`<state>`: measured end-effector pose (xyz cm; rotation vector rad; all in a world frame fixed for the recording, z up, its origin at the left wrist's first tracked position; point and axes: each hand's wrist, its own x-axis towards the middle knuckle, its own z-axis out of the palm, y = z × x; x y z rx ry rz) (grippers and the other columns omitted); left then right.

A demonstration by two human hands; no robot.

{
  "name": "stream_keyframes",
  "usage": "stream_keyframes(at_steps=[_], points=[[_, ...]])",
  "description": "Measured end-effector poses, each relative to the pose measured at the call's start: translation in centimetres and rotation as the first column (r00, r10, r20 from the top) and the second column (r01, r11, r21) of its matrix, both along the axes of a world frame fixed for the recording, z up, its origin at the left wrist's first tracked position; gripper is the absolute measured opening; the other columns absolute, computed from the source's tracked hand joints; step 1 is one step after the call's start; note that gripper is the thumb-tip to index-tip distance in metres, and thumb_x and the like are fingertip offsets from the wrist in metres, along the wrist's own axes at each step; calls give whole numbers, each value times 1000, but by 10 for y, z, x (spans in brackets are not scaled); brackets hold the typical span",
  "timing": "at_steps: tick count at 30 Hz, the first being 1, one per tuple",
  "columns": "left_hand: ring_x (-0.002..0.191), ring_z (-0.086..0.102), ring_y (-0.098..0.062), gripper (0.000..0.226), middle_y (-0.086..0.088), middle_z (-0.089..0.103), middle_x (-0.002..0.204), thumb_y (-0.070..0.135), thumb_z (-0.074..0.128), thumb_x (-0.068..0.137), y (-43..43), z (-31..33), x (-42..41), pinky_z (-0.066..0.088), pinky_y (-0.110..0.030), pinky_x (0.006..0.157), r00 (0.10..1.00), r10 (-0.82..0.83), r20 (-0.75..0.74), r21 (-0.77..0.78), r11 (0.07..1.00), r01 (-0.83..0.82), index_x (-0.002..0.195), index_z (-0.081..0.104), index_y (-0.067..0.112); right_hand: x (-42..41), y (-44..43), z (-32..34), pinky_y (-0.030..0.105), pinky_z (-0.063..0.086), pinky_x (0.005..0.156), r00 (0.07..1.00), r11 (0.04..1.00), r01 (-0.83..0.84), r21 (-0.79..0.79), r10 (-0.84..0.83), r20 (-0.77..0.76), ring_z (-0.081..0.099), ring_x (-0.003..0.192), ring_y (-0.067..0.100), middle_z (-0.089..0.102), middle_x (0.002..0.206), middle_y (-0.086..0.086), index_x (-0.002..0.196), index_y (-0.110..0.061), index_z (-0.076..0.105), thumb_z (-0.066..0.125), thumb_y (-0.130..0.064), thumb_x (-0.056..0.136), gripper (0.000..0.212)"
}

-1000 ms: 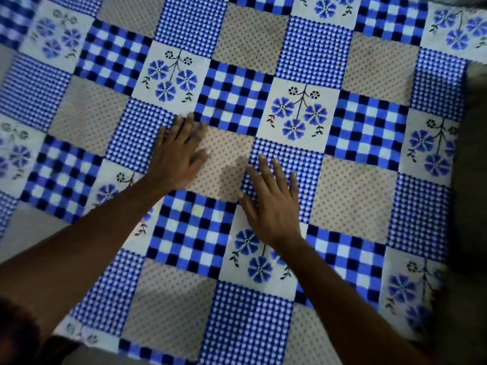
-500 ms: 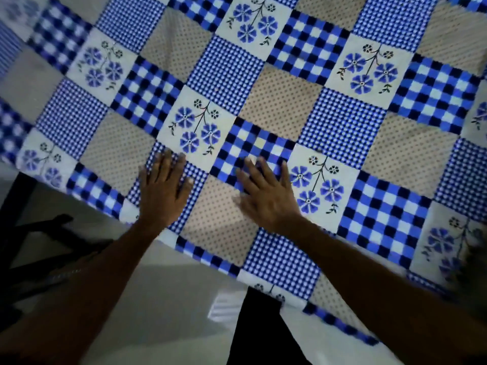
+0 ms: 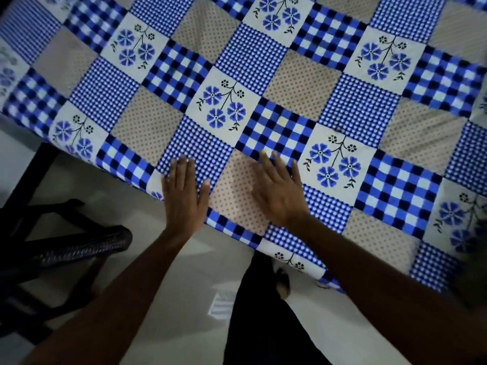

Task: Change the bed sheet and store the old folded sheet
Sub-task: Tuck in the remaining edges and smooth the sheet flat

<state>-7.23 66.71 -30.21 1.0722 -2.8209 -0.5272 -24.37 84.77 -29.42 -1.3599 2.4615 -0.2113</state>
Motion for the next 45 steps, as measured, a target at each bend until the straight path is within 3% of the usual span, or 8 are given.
stream_keyframes(at_steps=[8,14,22,27,30,36,40,45], points=[[155,2,-27,62,-5,10,168,46,16,106,-25,3,-111,6,-55,124,956,-255,142,-155,949,276,159,19,16,12,-43,-14,61,-12,119,997,995,80,60,-80,5,-14,154,21,-4,168,-4,160,-31,6,12,-63,103,66],[155,9,-29,61,-7,14,168,47,21,106,-82,-20,-130,9,-59,122,968,-208,141,-100,970,223,160,19,20,5,-87,-7,57,-7,121,972,971,233,-43,-233,21,-7,155,21,0,168,-4,160,-30,13,13,-59,104,63],[154,10,-27,62,-7,15,167,51,25,104,-195,-32,-10,7,-57,122,984,79,160,-145,988,-56,160,18,26,8,-214,-21,62,-10,119,963,963,270,-1,-270,22,-8,155,22,-2,168,-2,160,-30,8,15,-60,104,64],[152,15,-33,69,-13,13,167,59,22,104,-271,-37,80,11,-57,119,856,483,185,-68,875,-479,160,18,21,97,-285,-23,67,1,118,997,997,-72,-7,72,-39,9,154,29,13,167,4,160,-25,20,31,-53,104,64],[149,21,-40,72,-20,22,163,56,25,103,-289,-35,112,16,-54,117,733,647,210,-59,757,-651,159,20,11,152,-311,-19,64,-1,118,971,967,-239,87,238,19,-1,155,25,2,169,0,160,-30,11,29,-60,102,69],[155,4,-27,71,-11,11,167,55,22,104,-294,-12,74,2,-52,124,969,247,-8,-35,968,-247,159,19,11,83,-348,0,56,-9,122,999,998,-3,67,6,-38,-9,154,24,-8,167,-1,160,-28,1,12,-58,103,66],[155,9,-24,63,-6,20,166,48,23,103,-296,-11,7,1,-53,124,1000,-10,-23,-10,1000,9,157,28,16,9,-364,-4,58,-4,122,953,952,303,54,-302,-21,-5,155,23,2,169,-1,160,-27,12,15,-62,102,68],[155,9,-27,59,-5,15,167,47,23,106,-359,-35,12,3,-57,122,968,243,67,-83,968,-237,160,20,23,39,-421,-18,60,-9,120,991,990,127,67,-125,-40,-8,154,23,-4,168,-1,160,-28,1,7,-62,102,68]])
